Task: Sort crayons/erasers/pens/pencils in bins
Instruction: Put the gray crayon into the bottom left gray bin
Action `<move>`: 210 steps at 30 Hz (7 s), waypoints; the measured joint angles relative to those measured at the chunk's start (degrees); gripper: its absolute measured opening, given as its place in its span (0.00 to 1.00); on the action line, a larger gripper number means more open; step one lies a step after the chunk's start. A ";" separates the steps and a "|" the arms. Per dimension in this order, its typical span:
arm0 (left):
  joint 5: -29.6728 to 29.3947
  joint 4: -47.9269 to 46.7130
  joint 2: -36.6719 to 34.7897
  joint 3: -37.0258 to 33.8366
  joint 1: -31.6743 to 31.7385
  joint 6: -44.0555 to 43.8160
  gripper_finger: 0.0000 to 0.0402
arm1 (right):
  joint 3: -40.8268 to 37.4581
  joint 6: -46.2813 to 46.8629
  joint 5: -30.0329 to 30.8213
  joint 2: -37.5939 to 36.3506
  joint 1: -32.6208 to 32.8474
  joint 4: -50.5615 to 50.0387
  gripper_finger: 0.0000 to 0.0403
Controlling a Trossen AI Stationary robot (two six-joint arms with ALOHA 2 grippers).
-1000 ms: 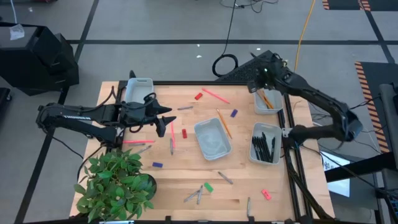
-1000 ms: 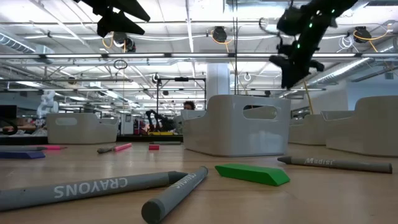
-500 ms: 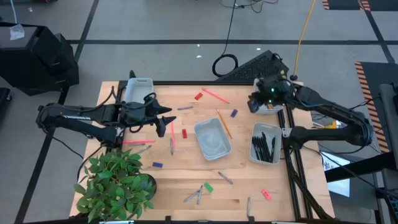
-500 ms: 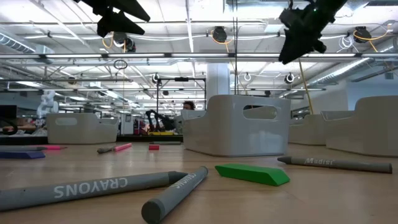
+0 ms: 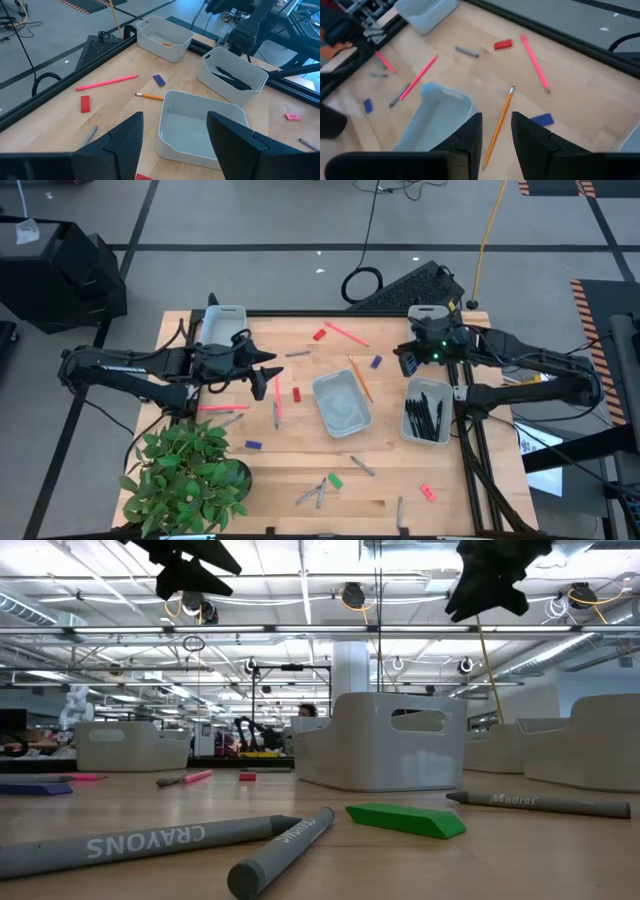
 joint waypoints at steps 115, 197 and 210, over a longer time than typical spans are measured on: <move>-8.76 7.26 7.84 0.00 -33.47 -6.88 0.56 | 7.34 31.09 15.52 58.65 56.46 15.38 0.28; -8.60 4.59 7.84 0.00 -24.58 -2.66 0.56 | 34.56 -1.89 19.99 49.83 28.23 -6.52 0.03; -9.95 4.28 7.84 0.00 -24.58 0.00 0.56 | 26.16 -5.51 16.76 49.81 20.73 -2.35 0.04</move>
